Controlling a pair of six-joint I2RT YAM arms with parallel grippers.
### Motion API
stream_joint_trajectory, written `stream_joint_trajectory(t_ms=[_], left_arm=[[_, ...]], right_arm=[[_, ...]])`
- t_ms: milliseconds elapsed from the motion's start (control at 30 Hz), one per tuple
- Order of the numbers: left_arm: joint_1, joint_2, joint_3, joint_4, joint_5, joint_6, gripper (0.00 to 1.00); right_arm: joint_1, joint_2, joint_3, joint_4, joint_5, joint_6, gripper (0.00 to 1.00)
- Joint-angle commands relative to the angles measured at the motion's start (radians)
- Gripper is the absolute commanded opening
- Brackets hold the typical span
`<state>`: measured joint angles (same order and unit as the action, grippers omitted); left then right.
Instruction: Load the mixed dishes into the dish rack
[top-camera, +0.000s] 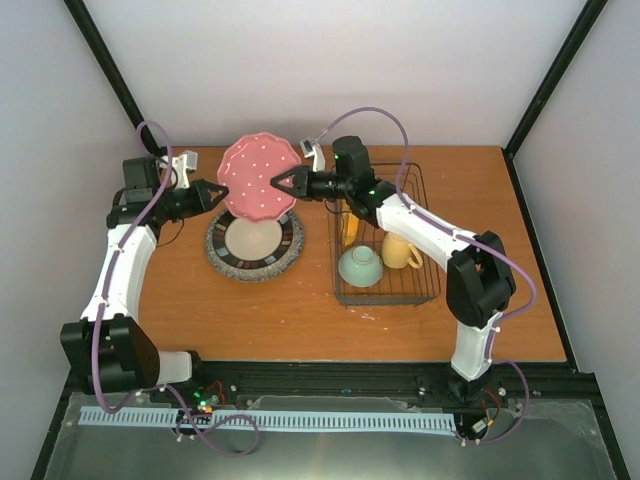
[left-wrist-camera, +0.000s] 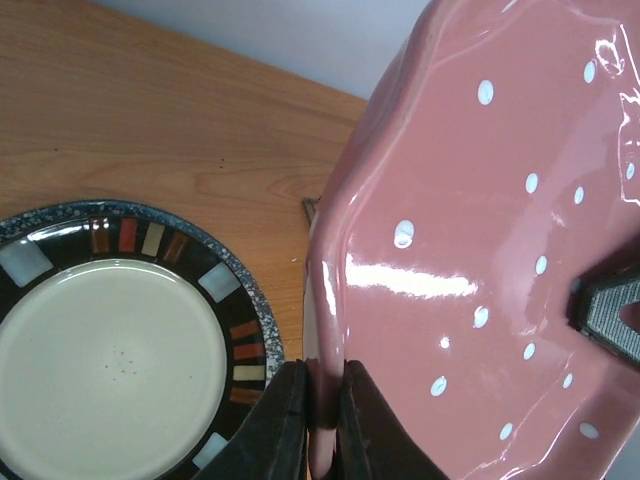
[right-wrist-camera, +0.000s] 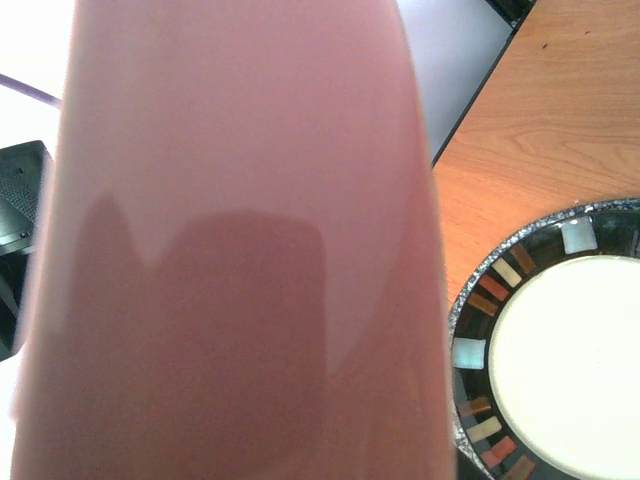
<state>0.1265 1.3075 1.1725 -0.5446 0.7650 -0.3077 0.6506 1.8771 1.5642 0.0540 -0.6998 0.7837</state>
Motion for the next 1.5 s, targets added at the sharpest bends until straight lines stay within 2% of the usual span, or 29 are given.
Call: stream_joint_trajectory(t_ms=[0,200,267,300,567,700,800,900,1100,1300,1467], left_arm=[[-0.021,-0.019,0.033,0.09,0.124,-0.007,0.11],[-0.021,-0.019,0.03,0.076,0.073,0.001,0.53],[-0.021,-0.019,0.036,0.062,0.034,0.006,0.94],[-0.021,-0.023,0.041,0.053,0.003,0.01,0.99],[-0.021,-0.145,0.033,0.097,-0.336,0.0,1.0],[-0.021,-0.204,-0.005,0.128,-0.436,-0.007,1.0],[-0.021,-0.212,-0.027,0.129,-0.47,0.011,1.0],[-0.021,-0.201,-0.038,0.113,-0.488,0.032,1.0],[-0.021,-0.187,-0.071,0.122,-0.483,0.038,1.0],[-0.021,-0.18,-0.092,0.129,-0.488,0.044,1.0],[-0.021,-0.171,-0.094,0.124,-0.494,0.049,1.0]], right_arm=[[0.035,-0.085,0.01,0.003,-0.043,-0.047,0.03],[0.032,-0.116,-0.03,-0.005,0.007,-0.042,0.03],[0.031,-0.123,-0.032,-0.014,0.025,-0.045,0.03],[0.03,-0.13,-0.034,-0.02,0.039,-0.05,0.03],[0.006,-0.197,-0.022,-0.097,0.16,-0.091,0.03],[-0.003,-0.274,0.014,-0.217,0.317,-0.178,0.03],[-0.012,-0.359,0.028,-0.327,0.511,-0.243,0.03],[-0.017,-0.444,0.028,-0.454,0.779,-0.3,0.03],[-0.02,-0.597,-0.057,-0.54,1.155,-0.369,0.03],[-0.022,-0.616,-0.089,-0.631,1.32,-0.381,0.03],[-0.023,-0.587,-0.148,-0.64,1.336,-0.358,0.03]])
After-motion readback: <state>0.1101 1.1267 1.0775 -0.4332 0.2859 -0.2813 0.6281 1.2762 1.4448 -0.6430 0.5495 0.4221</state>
